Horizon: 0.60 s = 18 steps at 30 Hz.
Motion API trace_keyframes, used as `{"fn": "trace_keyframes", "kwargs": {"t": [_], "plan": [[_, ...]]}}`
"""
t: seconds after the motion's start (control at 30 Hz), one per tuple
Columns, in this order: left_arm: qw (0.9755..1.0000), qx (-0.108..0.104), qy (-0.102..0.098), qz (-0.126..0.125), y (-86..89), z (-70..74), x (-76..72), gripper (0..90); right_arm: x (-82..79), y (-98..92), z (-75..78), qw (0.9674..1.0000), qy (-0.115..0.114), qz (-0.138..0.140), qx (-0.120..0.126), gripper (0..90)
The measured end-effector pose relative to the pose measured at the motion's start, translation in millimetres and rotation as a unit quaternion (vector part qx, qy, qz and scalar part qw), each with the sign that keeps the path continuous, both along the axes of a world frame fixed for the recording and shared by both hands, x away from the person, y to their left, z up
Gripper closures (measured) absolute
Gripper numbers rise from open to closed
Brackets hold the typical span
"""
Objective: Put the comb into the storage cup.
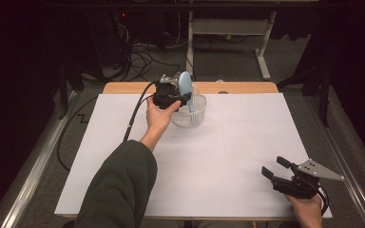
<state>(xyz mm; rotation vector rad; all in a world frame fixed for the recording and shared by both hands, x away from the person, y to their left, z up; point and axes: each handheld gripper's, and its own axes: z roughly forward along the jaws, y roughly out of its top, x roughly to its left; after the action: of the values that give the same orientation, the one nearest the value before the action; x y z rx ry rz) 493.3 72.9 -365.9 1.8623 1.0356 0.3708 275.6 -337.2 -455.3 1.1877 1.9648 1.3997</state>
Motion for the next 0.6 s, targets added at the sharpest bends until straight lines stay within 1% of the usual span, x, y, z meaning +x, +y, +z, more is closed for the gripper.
{"fn": "trace_keyframes", "kwargs": {"t": [0.27, 0.53, 0.6], "plan": [[0.9999, 0.015, -0.006, 0.004, 2.8, 1.2, -0.3, 46.9, 0.0, 0.0, 0.0, 1.0, 0.0, 0.0, 0.0, 24.6], [0.9995, 0.028, -0.001, 0.012, 9.4, 3.1, 0.1, 41.7, -0.1, -0.1, 0.0, 1.0, 0.0, 0.0, 0.001, 24.6], [0.9995, 0.028, 0.001, 0.015, 11.8, 2.7, 0.2, 40.5, -0.1, -0.1, 0.0, 1.0, 0.0, 0.0, 0.0, 24.5]]}}
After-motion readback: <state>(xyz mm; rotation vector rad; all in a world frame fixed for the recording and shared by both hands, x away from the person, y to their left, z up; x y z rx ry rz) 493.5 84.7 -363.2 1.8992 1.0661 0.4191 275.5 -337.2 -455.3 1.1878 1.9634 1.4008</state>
